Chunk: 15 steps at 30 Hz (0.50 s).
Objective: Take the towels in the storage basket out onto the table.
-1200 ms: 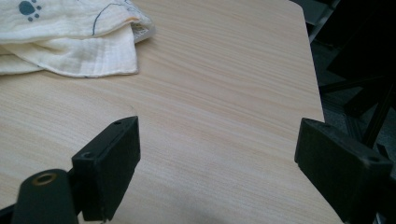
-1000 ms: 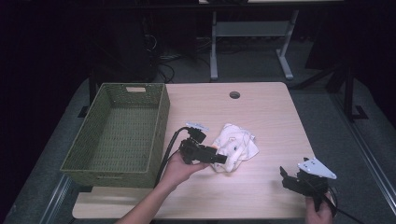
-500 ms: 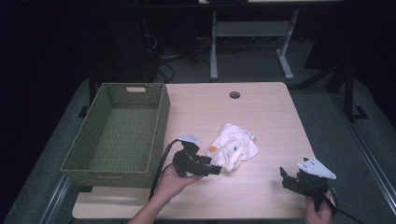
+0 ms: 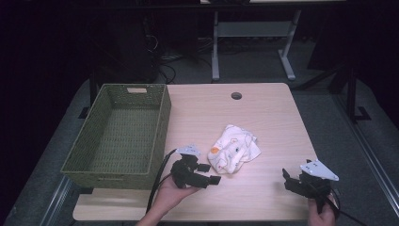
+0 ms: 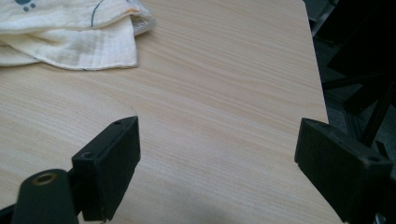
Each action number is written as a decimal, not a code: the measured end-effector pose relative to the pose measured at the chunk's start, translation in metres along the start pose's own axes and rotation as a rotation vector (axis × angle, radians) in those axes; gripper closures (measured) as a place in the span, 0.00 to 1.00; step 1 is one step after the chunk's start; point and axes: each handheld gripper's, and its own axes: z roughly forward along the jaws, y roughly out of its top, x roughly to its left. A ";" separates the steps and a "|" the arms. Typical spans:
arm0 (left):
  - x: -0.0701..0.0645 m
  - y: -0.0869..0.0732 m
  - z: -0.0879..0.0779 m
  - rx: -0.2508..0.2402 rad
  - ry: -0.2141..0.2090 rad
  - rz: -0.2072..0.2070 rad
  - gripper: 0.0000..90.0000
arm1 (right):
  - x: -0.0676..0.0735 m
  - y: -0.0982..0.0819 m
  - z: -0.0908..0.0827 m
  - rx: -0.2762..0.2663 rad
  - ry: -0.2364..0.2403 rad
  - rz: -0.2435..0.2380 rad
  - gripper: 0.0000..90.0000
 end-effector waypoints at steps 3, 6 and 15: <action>0.000 -0.003 -0.003 0.003 0.010 0.010 0.34 | 0.000 -0.001 0.000 0.003 0.001 0.001 0.15; 0.002 -0.007 -0.006 0.006 0.006 0.005 0.34 | 0.000 -0.001 0.001 0.008 0.001 0.007 0.15; 0.007 -0.026 -0.007 0.000 0.017 -0.025 0.32 | 0.001 -0.002 0.004 0.013 0.018 -0.008 0.15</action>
